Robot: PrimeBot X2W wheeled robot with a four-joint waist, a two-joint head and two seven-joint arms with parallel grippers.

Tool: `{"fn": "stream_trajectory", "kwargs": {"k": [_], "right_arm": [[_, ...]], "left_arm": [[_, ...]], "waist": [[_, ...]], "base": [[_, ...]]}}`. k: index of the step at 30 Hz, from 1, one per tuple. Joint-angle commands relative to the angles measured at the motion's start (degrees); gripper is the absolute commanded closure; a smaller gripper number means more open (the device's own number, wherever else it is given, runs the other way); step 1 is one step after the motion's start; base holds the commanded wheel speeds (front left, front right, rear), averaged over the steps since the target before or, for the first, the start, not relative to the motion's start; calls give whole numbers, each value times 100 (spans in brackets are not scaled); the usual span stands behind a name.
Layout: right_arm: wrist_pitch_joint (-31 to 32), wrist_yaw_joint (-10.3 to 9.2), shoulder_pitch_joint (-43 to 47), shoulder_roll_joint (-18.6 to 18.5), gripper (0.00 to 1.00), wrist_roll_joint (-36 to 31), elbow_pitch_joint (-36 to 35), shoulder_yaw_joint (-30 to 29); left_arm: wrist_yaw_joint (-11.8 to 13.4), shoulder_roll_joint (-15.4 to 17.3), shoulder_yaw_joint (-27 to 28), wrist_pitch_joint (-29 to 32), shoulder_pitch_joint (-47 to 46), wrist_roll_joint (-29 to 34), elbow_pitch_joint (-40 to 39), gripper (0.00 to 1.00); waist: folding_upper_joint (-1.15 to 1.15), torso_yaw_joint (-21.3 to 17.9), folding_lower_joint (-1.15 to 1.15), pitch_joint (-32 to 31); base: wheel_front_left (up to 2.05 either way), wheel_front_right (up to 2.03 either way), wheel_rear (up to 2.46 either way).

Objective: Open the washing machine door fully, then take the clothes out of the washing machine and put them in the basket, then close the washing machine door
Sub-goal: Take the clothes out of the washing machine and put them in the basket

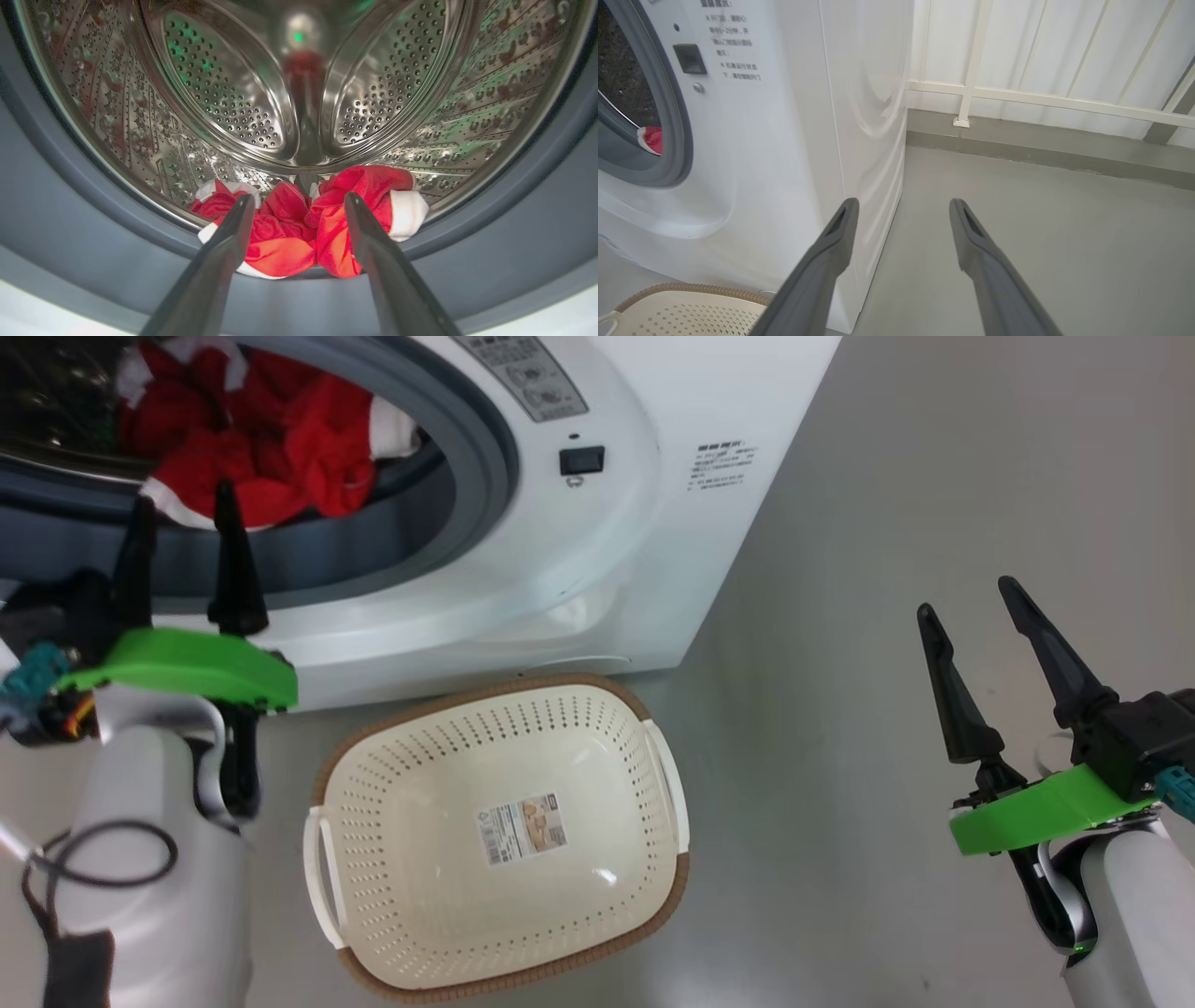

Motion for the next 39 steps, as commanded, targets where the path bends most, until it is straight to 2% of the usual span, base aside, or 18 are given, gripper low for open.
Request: {"fn": "stream_trajectory", "kwargs": {"k": [1,8,17,31,33,34,37,38,39], "right_arm": [[-37,2,-73,-69,0,16,-130,96],[-37,2,-203,-68,0,37,-108,106],[-37,2,-330,-108,0,53,-88,220],[-37,2,-400,-72,0,142,-1,399],[-37,2,-423,-60,0,166,19,442],[-37,2,-434,-57,0,178,24,459],[-37,2,-449,-45,0,215,27,486],[-37,2,-450,-39,0,229,32,487],[-37,2,-456,-36,0,242,35,492]], "left_arm": [[-17,264,143,-45,-219,28,83,0],[136,476,79,110,-1079,92,1080,0],[293,645,-2,658,-2028,73,2027,0],[614,895,-540,1657,-2425,518,2989,0],[647,934,-569,1812,-2438,528,3091,12],[647,951,-579,1846,-2449,526,3116,28],[638,986,-601,1852,-2477,511,3145,61],[636,1001,-609,1840,-2482,507,3152,74],[629,1019,-620,1821,-2485,507,3157,100]], "waist": [[0,-118,0,263],[0,-211,0,457],[0,-256,0,731],[0,-356,0,716],[0,-405,0,711],[0,-426,0,715],[0,-489,0,743],[0,-509,0,759],[0,-529,0,774]], "base": [[0,0,0],[0,0,0],[0,0,0],[0,0,0],[0,0,0],[0,0,0],[0,0,0],[0,0,0],[0,0,0]]}}
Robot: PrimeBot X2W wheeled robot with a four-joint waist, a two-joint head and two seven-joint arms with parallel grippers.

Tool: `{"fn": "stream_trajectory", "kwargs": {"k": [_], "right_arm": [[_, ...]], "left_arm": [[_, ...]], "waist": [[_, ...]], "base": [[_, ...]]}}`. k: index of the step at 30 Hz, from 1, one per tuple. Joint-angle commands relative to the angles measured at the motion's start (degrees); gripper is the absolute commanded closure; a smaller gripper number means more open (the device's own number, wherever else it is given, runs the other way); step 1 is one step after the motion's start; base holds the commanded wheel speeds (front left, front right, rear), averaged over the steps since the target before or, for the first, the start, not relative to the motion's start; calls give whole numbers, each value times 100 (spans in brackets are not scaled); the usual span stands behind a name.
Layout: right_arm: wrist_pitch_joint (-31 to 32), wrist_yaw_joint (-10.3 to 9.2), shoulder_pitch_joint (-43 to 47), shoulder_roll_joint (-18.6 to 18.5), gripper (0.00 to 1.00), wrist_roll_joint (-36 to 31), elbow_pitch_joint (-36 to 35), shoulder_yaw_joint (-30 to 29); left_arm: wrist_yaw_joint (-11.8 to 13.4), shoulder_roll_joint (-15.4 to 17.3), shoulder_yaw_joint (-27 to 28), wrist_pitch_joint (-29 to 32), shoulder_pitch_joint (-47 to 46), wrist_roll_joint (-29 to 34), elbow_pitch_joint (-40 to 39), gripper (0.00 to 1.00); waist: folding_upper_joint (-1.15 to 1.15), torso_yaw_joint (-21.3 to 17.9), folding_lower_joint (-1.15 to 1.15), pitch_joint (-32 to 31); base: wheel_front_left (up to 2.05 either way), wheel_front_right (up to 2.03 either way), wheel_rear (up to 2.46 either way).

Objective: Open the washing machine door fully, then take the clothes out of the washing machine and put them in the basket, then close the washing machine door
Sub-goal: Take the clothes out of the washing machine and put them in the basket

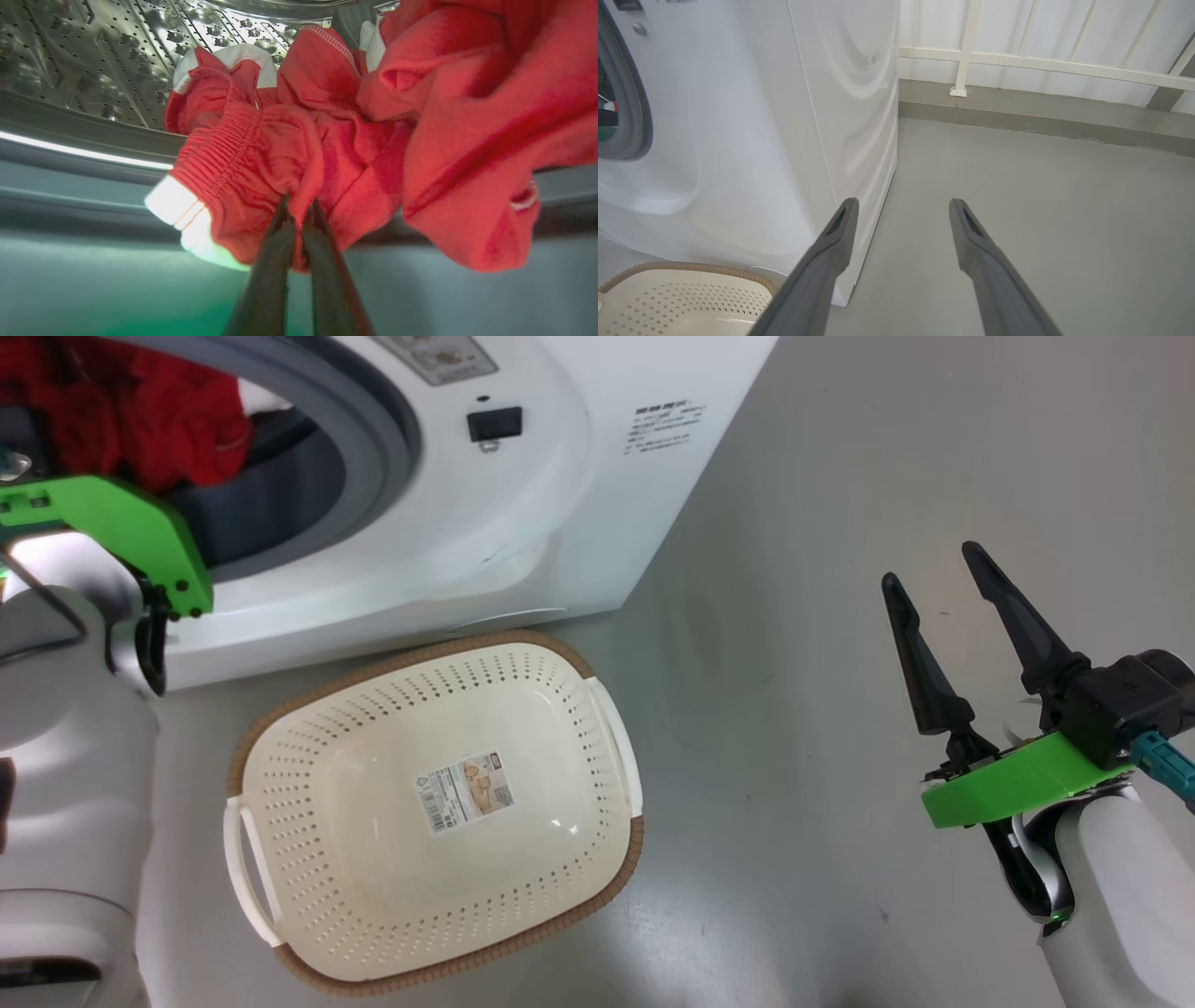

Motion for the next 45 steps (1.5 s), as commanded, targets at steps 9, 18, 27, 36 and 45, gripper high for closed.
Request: {"fn": "stream_trajectory", "kwargs": {"k": [9,18,27,36,45], "right_arm": [[-37,2,-34,-18,0,77,-135,44],[-37,2,-58,-23,0,67,-101,8],[-37,2,39,-1,0,142,-53,-29],[-37,2,189,7,0,202,20,-22],[-37,2,379,24,0,198,81,-10]], "left_arm": [[47,336,133,-660,-33,-137,-152,100],[-355,235,592,-1715,192,-744,-415,100],[-740,132,895,-1870,1019,-863,-1661,100],[-706,-206,1333,-1872,2101,-576,-3052,100],[-778,-441,1577,-1872,2850,-239,-3925,100]], "waist": [[0,-62,0,143],[0,65,0,39],[0,207,0,-262],[0,325,0,-634],[0,374,0,-1090]], "base": [[0,0,0],[0,0,0],[0,0,0],[0,0,0],[0,0,0]]}}
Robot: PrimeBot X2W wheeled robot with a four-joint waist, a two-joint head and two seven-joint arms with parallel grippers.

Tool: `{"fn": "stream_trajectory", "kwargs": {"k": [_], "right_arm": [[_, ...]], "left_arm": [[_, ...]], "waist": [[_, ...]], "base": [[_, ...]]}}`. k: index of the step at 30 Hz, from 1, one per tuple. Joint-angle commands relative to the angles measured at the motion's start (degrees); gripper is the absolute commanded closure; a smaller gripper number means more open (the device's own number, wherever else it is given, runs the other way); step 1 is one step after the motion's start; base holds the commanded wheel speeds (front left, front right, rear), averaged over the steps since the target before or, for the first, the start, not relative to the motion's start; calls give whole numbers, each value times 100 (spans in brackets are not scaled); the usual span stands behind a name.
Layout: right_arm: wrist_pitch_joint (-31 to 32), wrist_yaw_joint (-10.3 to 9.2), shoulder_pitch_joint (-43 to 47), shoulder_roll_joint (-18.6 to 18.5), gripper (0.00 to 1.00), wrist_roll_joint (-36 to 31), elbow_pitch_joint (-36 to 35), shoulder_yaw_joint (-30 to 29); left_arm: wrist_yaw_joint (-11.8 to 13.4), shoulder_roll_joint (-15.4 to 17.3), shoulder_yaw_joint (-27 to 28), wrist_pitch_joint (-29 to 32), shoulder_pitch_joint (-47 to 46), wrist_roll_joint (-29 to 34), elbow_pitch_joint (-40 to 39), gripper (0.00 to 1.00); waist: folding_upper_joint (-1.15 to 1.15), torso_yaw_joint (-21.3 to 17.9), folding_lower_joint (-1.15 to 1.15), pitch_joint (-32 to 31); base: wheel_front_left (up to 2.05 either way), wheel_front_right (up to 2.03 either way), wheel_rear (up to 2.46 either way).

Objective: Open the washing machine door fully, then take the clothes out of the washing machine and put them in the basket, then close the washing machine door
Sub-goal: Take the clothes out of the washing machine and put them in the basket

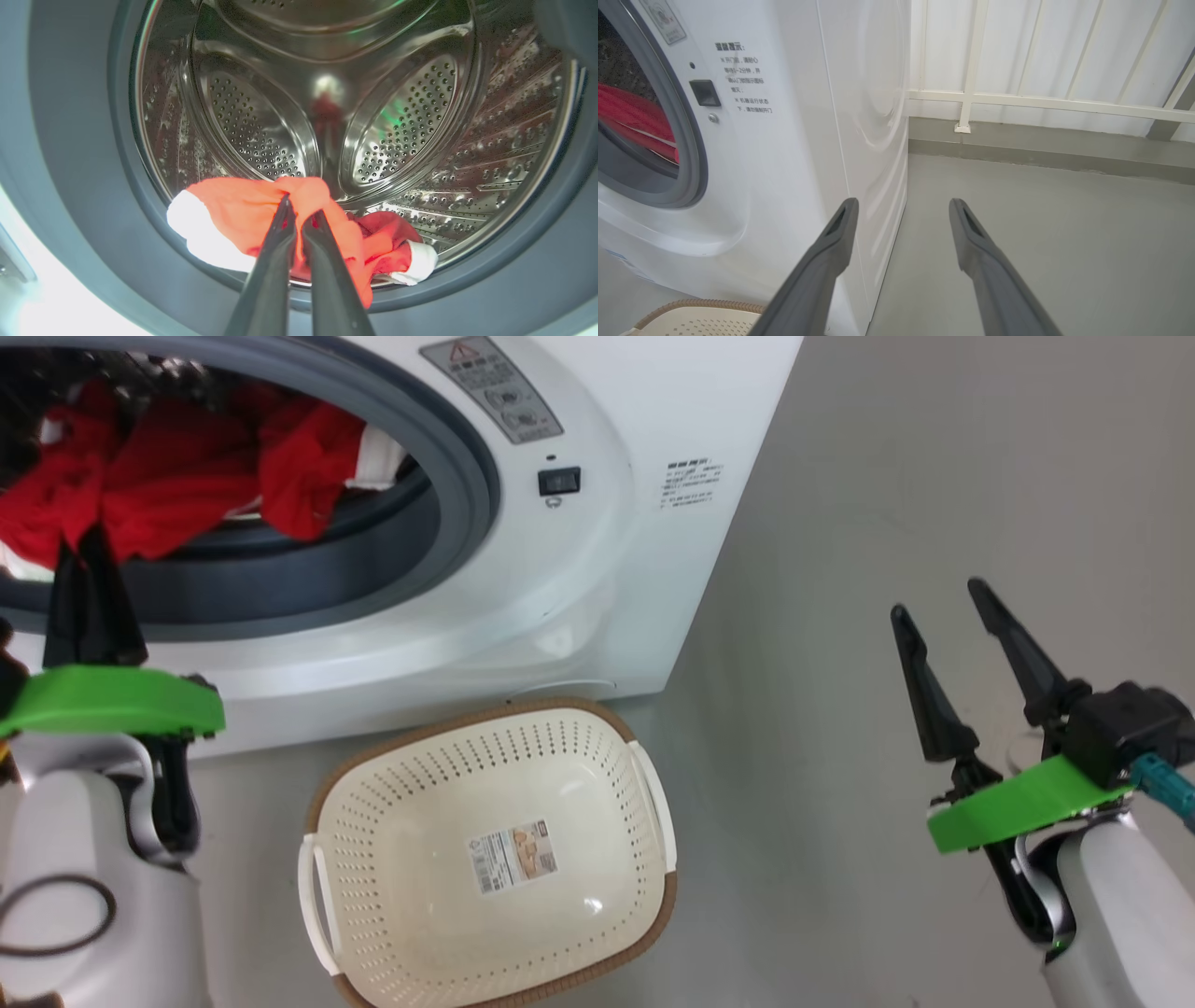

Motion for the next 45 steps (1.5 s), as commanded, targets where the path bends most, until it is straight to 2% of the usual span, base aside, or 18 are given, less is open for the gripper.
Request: {"fn": "stream_trajectory", "kwargs": {"k": [1,14,27,30,37,45], "right_arm": [[-37,2,202,-14,0,41,-84,95],[-37,2,494,44,0,35,-30,17],[-37,2,708,184,0,83,1,-38],[-37,2,747,195,0,99,10,-43],[-37,2,829,224,0,108,4,-62],[-37,2,818,206,0,123,-53,-41]], "left_arm": [[-67,155,160,-51,208,90,-306,100],[-62,-16,111,-51,1046,194,-1558,100],[203,-40,-306,-51,1895,9,-2993,100],[340,-41,-495,-51,2127,-78,-3297,100],[560,-41,-934,-51,2625,-429,-3454,100],[693,-42,-1408,-51,2911,-964,-2704,100]], "waist": [[0,27,0,-199],[0,32,0,-705],[0,-54,0,-1101],[0,-58,0,-1155],[0,-47,0,-1223],[0,-38,0,-993]], "base": [[0,0,0],[0,0,0],[0,0,0],[0,0,0],[0,0,0],[0,0,0]]}}
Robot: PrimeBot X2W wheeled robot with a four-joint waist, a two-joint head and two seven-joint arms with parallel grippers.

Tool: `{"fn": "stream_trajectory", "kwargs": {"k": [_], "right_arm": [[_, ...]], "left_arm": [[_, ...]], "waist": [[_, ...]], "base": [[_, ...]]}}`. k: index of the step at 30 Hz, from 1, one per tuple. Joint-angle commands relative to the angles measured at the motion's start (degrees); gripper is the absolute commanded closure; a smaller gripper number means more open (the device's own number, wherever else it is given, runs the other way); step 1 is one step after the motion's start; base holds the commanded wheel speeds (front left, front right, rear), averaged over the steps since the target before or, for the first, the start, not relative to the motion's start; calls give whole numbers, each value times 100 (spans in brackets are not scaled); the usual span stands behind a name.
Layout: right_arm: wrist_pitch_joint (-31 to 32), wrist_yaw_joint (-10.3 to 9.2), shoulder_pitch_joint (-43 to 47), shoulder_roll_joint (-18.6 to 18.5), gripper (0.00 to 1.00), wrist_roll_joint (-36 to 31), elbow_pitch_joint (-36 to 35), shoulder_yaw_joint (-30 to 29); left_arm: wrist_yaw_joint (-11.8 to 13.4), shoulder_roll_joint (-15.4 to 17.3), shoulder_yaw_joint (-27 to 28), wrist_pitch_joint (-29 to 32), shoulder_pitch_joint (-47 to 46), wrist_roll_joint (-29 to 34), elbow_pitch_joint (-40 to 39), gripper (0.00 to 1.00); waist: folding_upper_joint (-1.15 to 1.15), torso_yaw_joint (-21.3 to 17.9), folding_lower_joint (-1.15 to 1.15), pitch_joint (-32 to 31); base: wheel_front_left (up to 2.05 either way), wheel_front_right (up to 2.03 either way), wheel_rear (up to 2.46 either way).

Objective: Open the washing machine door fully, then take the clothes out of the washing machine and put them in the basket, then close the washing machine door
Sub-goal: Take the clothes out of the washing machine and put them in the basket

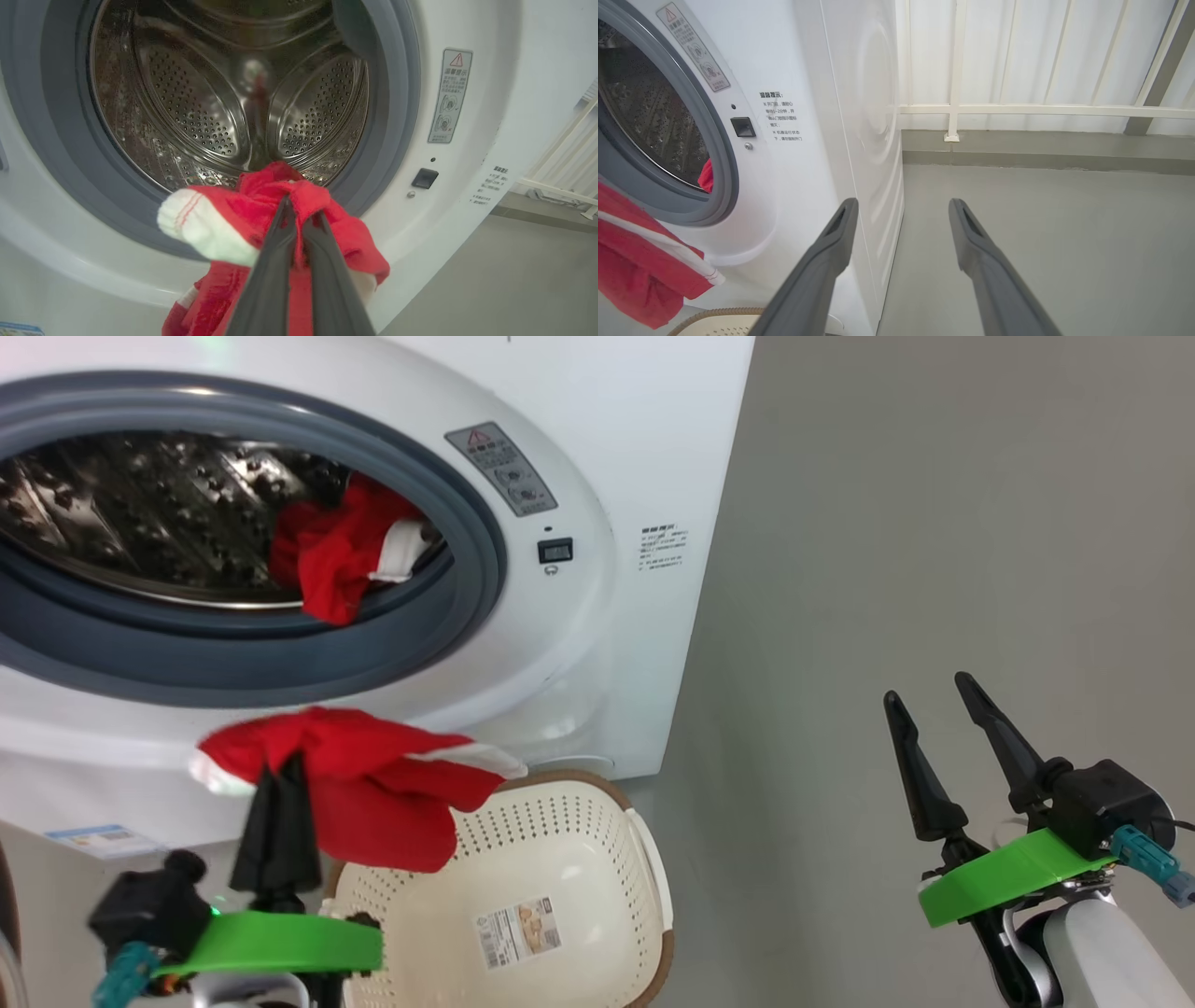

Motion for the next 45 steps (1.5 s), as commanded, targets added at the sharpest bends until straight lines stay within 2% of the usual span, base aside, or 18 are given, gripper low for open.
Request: {"fn": "stream_trajectory", "kwargs": {"k": [1,7,12,17,24,33,45], "right_arm": [[-37,2,18,-65,0,14,-149,87],[-37,2,-98,-88,0,32,-178,99],[-37,2,-280,-83,0,52,-207,157],[-37,2,-442,-78,0,74,-234,184],[-37,2,-696,-55,0,99,-260,210],[-37,2,-827,-51,0,100,-306,193],[-37,2,-990,-85,0,93,-326,215]], "left_arm": [[25,100,134,-29,-61,-27,-36,100],[-34,100,-27,-29,-332,-357,1262,100],[-146,100,-220,105,-1026,-780,3027,100],[-213,100,-415,467,-1702,-1248,4298,100],[-344,100,-770,1077,-2487,-1881,5639,100],[-371,100,-1206,1462,-3080,-2183,6360,100],[-244,99,-1688,1579,-3262,-2403,6649,98]], "waist": [[0,24,0,109],[0,4,0,395],[0,-81,0,739],[0,-177,0,1067],[0,-326,0,1500],[0,-384,0,1893],[0,-430,0,2133]], "base": [[0,0,0],[0,0,0],[0,0,0],[0,0,0],[0,0,0],[0,0,0],[0,0,0]]}}
